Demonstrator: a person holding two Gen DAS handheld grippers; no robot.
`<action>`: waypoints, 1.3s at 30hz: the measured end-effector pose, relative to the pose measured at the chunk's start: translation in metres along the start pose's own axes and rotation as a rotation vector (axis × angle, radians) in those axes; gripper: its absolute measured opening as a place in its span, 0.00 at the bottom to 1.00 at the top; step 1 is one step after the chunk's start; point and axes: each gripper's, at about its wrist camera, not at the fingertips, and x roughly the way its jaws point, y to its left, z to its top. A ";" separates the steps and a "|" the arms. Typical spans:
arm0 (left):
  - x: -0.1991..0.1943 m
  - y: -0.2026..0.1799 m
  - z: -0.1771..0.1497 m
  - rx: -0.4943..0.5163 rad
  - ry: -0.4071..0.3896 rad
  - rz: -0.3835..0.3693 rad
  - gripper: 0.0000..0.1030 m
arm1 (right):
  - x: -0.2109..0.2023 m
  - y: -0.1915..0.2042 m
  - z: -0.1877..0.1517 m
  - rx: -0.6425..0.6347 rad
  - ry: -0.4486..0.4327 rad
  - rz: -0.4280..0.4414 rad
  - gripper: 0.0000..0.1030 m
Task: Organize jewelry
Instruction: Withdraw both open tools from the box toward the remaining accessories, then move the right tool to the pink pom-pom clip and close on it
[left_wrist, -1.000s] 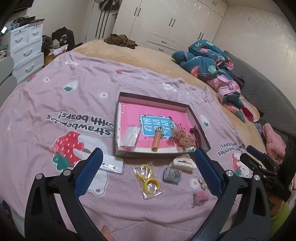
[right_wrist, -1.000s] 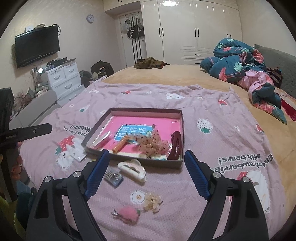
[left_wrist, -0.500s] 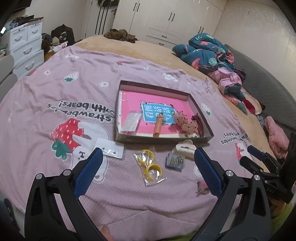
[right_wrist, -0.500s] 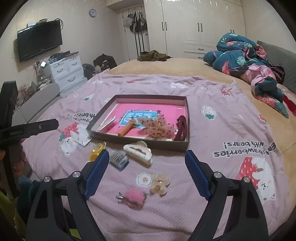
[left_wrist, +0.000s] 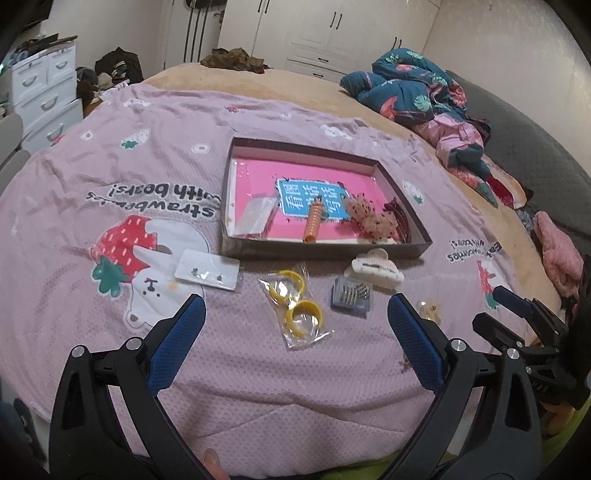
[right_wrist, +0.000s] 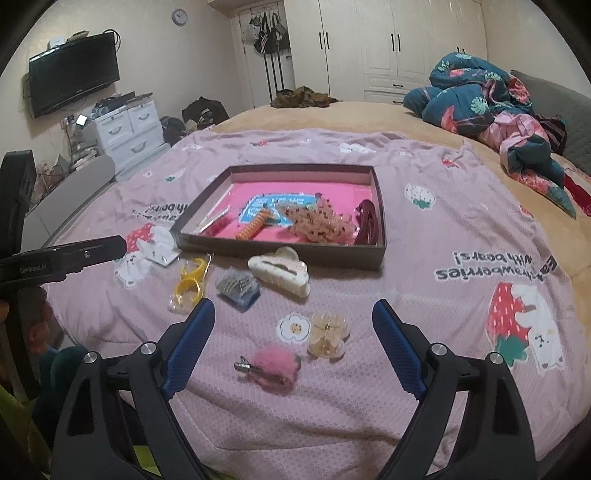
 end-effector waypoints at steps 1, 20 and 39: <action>0.001 -0.001 -0.002 0.003 0.003 0.001 0.90 | 0.001 0.002 -0.003 -0.003 0.004 0.001 0.84; 0.023 0.004 -0.034 0.030 0.081 0.036 0.90 | 0.027 0.018 -0.038 -0.005 0.118 0.027 0.84; 0.070 -0.004 -0.031 0.045 0.140 0.056 0.81 | 0.066 0.016 -0.047 0.032 0.175 0.042 0.80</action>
